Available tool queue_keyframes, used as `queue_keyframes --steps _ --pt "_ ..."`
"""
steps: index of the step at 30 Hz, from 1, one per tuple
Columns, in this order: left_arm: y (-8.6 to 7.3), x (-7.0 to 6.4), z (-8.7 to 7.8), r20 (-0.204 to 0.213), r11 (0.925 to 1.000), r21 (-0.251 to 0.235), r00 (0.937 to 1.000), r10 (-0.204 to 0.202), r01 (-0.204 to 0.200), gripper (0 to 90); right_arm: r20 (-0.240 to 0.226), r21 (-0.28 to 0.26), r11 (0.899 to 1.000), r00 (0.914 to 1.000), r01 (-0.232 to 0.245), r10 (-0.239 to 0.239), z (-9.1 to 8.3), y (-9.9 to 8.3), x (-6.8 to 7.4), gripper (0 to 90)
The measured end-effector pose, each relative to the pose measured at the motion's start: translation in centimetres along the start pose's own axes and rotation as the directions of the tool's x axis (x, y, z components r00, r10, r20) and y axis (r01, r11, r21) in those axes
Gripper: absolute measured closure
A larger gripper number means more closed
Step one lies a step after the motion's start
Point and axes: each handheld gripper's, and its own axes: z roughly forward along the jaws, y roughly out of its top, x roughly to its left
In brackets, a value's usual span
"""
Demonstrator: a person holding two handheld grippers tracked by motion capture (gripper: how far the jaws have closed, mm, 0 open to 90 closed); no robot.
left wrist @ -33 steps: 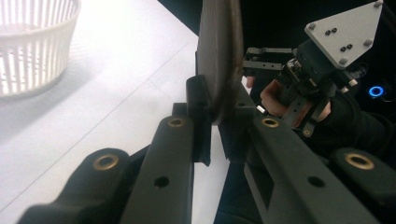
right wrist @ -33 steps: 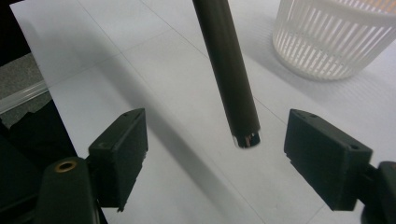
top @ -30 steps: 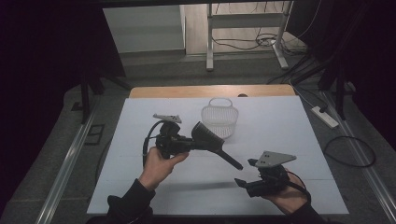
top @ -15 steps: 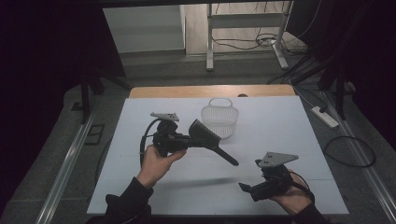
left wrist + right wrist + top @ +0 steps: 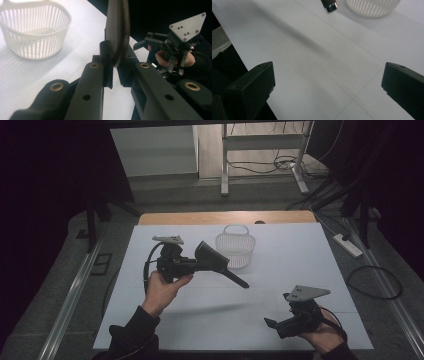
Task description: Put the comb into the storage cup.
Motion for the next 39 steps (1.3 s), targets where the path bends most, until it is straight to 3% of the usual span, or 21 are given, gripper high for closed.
queue_keyframes --steps 7,25,39 --pt "0.3 0.6 -0.7 -0.013 0.9996 -0.026 0.9999 -0.008 0.007 83.1 0.044 0.017 1.000 0.9990 0.000 -0.001 -0.5 -0.7 -0.1 0.0" --pt "1.4 2.0 -2.3 -0.041 0.9968 -0.077 0.9989 -0.024 0.020 83.1 0.072 0.024 0.999 0.9963 -0.048 0.047 -1.9 -2.2 -0.5 0.0" --pt "2.9 2.8 -3.0 -0.069 0.9933 -0.111 0.9968 -0.040 0.032 83.1 0.120 0.012 0.995 0.9878 -0.101 0.099 -3.3 -3.5 -0.9 0.0"
